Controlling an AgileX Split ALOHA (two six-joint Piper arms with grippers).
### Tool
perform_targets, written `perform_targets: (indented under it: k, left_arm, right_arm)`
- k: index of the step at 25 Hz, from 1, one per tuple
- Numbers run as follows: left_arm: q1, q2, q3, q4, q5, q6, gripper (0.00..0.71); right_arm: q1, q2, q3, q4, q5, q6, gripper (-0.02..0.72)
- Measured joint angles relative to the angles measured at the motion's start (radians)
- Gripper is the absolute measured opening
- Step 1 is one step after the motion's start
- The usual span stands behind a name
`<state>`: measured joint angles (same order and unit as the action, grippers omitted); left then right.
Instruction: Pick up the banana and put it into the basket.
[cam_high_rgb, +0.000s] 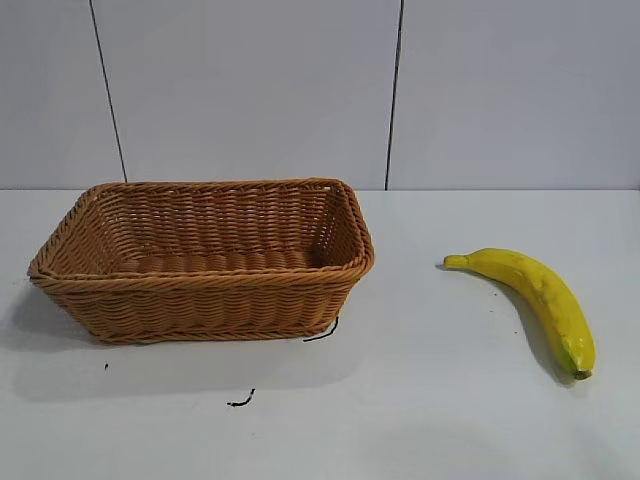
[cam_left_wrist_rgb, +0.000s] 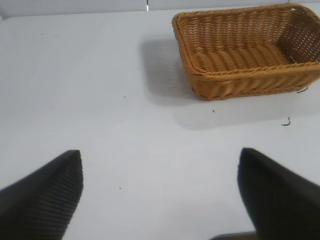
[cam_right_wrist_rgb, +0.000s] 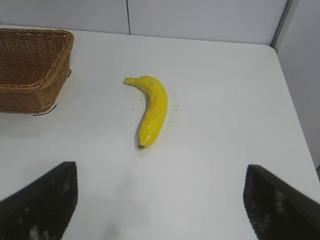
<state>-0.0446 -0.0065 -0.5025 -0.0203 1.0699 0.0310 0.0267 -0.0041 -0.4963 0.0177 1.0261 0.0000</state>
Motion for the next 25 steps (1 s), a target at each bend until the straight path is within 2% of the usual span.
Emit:
perform_targets:
  k: [13,25]
  left_arm:
    - [0.000,0.000,0.000,0.000,0.000,0.000,0.634]
    - [0.000,0.000,0.000,0.000,0.000,0.000,0.634]
  right_arm:
    - [0.000,0.047,-0.016,-0.009,-0.001,0.015,0.617]
    - [0.000,0.702,-0.291,-0.009,-0.015,0.045,0.617]
